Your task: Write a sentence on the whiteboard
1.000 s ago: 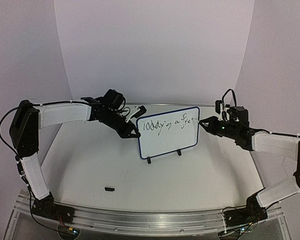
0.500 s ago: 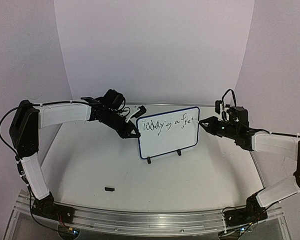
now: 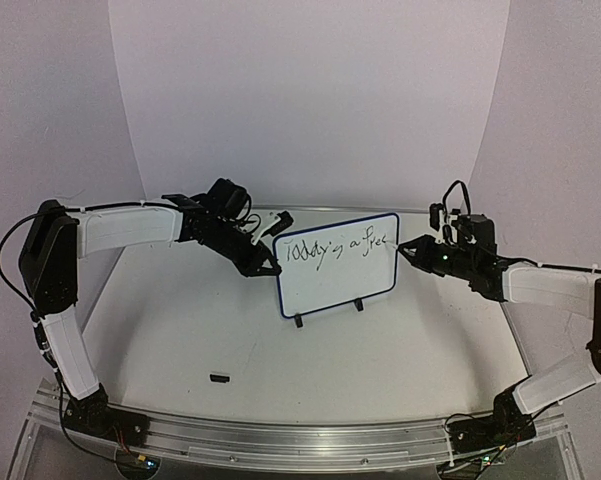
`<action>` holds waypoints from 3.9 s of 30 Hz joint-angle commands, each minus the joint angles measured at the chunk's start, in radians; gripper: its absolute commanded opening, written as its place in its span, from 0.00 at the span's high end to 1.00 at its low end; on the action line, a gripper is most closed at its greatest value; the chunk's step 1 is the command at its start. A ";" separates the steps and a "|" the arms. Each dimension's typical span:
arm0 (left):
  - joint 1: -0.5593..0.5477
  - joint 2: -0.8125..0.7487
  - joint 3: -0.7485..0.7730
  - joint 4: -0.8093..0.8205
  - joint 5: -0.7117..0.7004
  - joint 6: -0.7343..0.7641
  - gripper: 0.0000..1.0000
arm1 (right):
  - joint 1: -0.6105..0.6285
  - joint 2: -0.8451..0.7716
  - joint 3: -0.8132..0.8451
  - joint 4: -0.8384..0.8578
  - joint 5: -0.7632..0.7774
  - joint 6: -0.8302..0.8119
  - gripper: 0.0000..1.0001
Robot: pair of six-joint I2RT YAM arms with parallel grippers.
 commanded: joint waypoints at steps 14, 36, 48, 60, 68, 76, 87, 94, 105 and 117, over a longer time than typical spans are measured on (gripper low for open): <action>-0.003 0.011 0.034 -0.025 -0.043 0.032 1.00 | -0.004 0.004 0.010 -0.020 -0.017 -0.028 1.00; -0.003 0.009 0.035 -0.027 -0.040 0.032 1.00 | -0.005 -0.210 -0.005 -0.062 0.086 -0.034 1.00; -0.003 0.013 0.035 -0.026 -0.041 0.032 1.00 | -0.006 -0.129 0.047 -0.046 0.081 -0.061 1.00; -0.003 0.012 0.035 -0.026 -0.042 0.033 1.00 | -0.005 -0.075 0.083 -0.021 0.069 -0.064 1.00; -0.003 0.012 0.036 -0.027 -0.042 0.033 1.00 | -0.006 -0.047 0.082 -0.011 0.069 -0.066 1.00; -0.003 0.012 0.036 -0.027 -0.040 0.033 1.00 | -0.006 -0.038 0.037 -0.011 0.068 -0.062 1.00; -0.003 0.012 0.036 -0.026 -0.039 0.031 1.00 | -0.006 -0.027 -0.009 -0.009 0.050 -0.049 1.00; -0.003 0.013 0.036 -0.025 -0.038 0.031 1.00 | -0.004 -0.016 -0.024 -0.009 0.040 -0.044 1.00; -0.003 0.013 0.036 -0.026 -0.037 0.030 1.00 | -0.006 -0.033 0.016 -0.011 0.051 -0.040 1.00; -0.003 0.013 0.036 -0.025 -0.038 0.031 1.00 | -0.006 -0.064 0.047 -0.011 0.077 -0.047 1.00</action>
